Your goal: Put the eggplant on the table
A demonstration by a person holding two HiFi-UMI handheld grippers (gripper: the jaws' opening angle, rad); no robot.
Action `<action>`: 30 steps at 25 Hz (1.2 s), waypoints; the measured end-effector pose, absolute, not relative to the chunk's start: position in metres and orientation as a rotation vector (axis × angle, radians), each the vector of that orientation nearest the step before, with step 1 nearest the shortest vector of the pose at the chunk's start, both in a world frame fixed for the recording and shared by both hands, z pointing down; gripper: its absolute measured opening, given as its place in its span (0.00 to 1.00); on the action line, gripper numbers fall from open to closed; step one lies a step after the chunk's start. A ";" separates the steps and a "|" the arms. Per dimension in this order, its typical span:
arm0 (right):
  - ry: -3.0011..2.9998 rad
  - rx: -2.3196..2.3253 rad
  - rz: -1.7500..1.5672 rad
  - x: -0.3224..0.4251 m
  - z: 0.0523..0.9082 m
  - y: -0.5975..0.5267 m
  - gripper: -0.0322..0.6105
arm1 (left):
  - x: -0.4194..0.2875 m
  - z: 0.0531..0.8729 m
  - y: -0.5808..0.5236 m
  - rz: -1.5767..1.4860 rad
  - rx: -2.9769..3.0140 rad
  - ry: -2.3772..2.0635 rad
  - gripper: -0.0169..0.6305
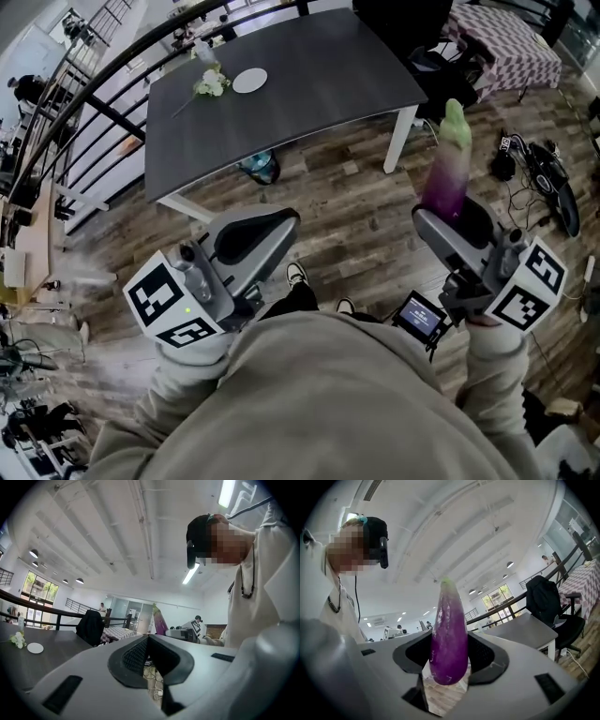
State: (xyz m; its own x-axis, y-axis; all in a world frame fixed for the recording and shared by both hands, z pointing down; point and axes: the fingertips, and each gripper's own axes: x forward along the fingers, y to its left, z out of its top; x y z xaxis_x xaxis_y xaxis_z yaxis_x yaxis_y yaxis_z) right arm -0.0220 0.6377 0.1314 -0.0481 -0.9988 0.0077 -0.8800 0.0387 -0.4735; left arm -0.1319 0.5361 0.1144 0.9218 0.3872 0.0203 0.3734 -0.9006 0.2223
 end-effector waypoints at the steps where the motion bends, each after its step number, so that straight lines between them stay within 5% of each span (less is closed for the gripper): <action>1: 1.987 -1.914 -0.505 -0.021 0.134 0.641 0.41 | -0.130 0.117 0.538 0.089 2.868 0.587 0.03; 30: 2.012 -2.016 -0.558 0.009 0.139 0.506 0.41 | -0.082 0.136 0.406 0.022 2.785 0.717 0.03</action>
